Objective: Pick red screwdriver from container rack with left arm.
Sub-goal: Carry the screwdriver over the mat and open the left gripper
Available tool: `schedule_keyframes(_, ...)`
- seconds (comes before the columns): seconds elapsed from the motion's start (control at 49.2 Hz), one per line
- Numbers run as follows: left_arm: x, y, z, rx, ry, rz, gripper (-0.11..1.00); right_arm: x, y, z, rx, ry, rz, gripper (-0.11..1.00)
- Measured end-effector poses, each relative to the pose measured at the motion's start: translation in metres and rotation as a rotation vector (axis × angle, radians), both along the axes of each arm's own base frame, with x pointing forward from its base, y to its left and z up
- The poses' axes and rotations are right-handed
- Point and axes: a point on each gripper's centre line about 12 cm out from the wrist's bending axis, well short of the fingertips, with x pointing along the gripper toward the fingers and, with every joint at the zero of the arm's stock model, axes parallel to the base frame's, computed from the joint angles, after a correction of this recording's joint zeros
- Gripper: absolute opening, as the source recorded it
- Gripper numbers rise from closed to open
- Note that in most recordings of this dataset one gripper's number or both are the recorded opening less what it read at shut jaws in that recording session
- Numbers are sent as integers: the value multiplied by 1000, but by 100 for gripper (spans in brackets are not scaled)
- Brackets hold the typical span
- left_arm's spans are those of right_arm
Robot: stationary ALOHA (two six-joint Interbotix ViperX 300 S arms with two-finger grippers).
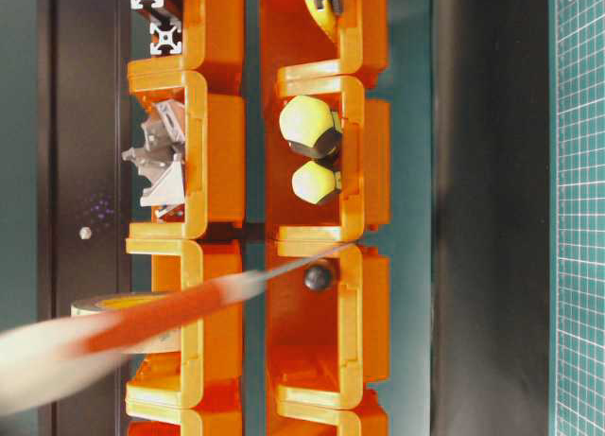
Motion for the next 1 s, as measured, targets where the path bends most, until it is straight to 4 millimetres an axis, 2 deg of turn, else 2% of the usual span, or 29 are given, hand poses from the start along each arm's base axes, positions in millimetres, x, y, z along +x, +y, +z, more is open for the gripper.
schedule_keyframes(0.203, 19, 37, -49, -7, 46, -59, 21, -6, 0, 3, 31, 14, -7, 0)
schedule_keyframes(0.448, 39, 79, -72, -33, 49, -92, 21, -17, 0, 20, 36, 11, -5, 0)
schedule_keyframes(0.732, 51, 91, -109, -55, 97, -123, 21, -21, -1, 17, 36, 66, -16, 0)
schedule_keyframes(0.997, 50, 98, -128, -50, 140, -119, 21, -21, -1, 16, 34, 66, -18, 0)
